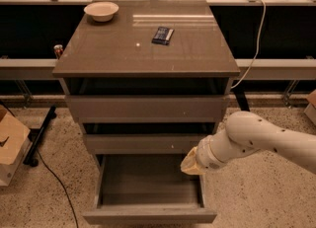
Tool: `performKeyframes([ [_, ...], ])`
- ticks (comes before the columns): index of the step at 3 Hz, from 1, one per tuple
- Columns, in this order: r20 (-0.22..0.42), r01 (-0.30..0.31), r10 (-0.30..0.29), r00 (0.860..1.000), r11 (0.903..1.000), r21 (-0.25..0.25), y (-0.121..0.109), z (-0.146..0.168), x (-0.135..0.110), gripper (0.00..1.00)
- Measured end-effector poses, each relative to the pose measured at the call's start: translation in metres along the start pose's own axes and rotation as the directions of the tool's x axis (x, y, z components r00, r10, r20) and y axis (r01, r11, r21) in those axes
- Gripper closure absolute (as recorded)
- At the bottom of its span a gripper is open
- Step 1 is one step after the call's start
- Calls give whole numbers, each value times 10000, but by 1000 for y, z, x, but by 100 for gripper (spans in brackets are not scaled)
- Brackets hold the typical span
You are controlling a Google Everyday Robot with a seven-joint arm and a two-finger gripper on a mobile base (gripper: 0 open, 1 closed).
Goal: Close bottom drawer
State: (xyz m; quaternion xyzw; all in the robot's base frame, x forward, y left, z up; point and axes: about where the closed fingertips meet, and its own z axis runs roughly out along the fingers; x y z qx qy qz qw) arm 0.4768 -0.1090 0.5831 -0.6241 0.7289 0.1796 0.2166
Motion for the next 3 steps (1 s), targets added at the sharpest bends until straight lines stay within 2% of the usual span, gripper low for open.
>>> performKeyframes([
  [1, 169, -97, 101, 9998, 9996, -271, 3, 33, 16, 100],
  [2, 169, -97, 101, 9998, 9996, -271, 3, 33, 16, 100],
  [3, 228, -197, 205, 9995, 9992, -346, 4, 54, 23, 100],
])
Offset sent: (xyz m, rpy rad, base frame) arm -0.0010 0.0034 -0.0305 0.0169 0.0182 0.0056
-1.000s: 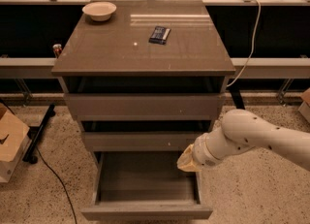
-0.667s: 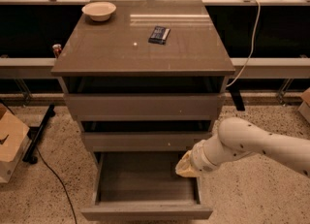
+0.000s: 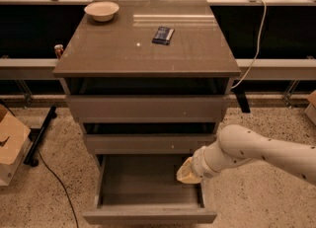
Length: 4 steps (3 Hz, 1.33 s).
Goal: Close bottom drawer
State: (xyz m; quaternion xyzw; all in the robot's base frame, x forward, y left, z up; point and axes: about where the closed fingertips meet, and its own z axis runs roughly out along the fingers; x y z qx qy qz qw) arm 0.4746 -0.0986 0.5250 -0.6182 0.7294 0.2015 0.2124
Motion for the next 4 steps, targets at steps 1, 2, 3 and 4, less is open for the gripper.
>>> performKeyframes([
  [1, 445, -99, 104, 9990, 9999, -124, -1, 31, 17, 100],
  [2, 778, -230, 257, 9966, 9991, -357, -2, 57, 35, 100],
  [3, 1055, -523, 594, 9926, 9962, -693, -1, 86, 55, 100],
  [4, 1106, -729, 830, 9904, 9930, -929, 2, 102, 67, 100],
])
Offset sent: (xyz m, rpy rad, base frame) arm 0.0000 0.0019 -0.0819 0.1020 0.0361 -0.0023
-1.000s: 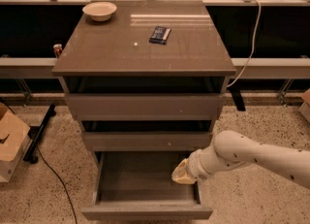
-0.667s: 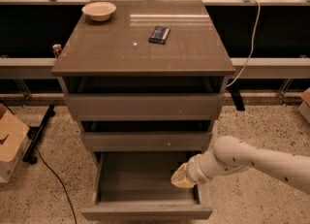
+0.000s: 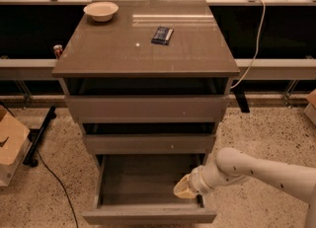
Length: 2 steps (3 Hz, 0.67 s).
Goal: Close bottom drawer
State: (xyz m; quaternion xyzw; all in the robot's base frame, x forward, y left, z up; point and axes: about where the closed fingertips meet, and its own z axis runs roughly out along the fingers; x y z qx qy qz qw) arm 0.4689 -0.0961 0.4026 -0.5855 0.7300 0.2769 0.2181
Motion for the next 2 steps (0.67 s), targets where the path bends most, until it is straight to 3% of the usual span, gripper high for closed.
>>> performKeyframes([
  [2, 201, -722, 729, 9971, 9969, -308, 5, 27, 33, 100],
])
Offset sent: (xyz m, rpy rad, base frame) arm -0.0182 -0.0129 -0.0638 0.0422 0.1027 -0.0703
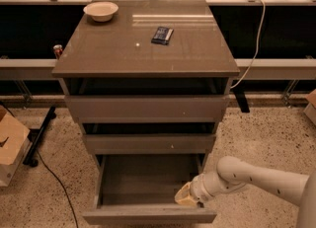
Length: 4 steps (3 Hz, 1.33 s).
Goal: Close bottom drawer
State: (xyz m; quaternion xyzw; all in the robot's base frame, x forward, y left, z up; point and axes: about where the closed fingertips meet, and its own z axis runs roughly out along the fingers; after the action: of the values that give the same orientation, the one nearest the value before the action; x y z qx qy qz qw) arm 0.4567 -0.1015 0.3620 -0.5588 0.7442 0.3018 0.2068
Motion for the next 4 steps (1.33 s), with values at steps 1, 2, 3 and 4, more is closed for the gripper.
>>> performKeyframes([
  [1, 266, -446, 450, 9986, 9989, -128, -1, 12, 18, 100],
  [2, 468, -970, 985, 9940, 9947, -344, -1, 28, 38, 100],
  [3, 468, -969, 985, 9940, 9947, -343, -1, 28, 38, 100],
  [4, 98, -845, 846, 9964, 9964, -77, -1, 52, 48, 100],
])
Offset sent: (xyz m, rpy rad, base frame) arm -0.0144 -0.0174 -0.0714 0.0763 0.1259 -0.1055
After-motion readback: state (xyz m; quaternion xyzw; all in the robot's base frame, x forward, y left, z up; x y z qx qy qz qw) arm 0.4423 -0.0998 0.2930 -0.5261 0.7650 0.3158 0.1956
